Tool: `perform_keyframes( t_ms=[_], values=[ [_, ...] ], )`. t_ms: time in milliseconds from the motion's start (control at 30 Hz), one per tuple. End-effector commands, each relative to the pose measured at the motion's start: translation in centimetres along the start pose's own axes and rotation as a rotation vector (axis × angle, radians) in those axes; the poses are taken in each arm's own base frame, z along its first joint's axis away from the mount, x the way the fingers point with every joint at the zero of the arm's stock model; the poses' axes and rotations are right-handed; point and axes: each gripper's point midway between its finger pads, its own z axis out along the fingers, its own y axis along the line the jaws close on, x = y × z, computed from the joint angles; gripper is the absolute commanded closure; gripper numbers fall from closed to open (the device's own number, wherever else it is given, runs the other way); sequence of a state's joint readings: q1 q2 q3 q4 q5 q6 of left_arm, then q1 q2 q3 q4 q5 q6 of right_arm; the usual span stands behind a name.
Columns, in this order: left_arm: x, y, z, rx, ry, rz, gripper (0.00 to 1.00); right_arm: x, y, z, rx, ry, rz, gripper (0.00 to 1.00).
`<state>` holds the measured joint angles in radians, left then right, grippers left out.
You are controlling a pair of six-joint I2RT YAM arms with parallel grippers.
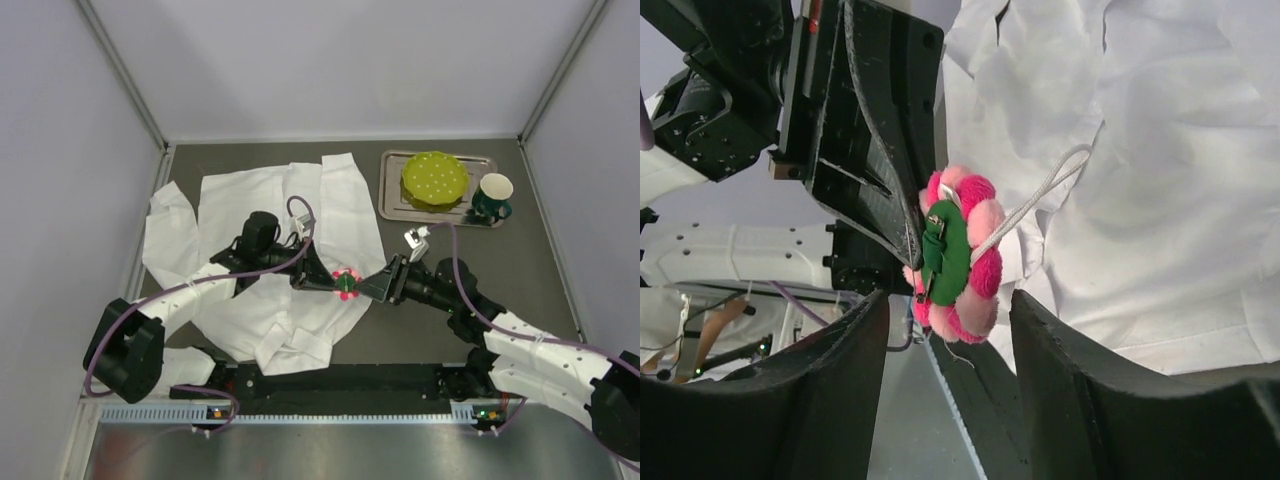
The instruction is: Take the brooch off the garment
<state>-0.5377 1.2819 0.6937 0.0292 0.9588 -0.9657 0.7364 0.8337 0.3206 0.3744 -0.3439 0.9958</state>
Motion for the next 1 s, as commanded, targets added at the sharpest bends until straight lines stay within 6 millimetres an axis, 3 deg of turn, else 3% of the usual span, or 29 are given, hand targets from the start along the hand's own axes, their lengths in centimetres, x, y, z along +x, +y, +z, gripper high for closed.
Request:
perform_keyframes(
  t_ms=[0,267,967],
  values=[
    [-0.9,-2.3,-0.5,0.036,-0.029,0.087,1.00,0.1,1.6,0.4,-0.096,0.026,-0.039,0.47],
    [-0.7,-2.6,-0.6,0.043,-0.025,0.095,1.00,-0.2,2.0,1.1,-0.128,0.022,-0.027,0.46],
    [-0.6,-3.0,-0.6,0.063,-0.012,0.113,1.00,-0.2,1.8,2.3,-0.137,0.033,-0.006,0.68]
  ],
)
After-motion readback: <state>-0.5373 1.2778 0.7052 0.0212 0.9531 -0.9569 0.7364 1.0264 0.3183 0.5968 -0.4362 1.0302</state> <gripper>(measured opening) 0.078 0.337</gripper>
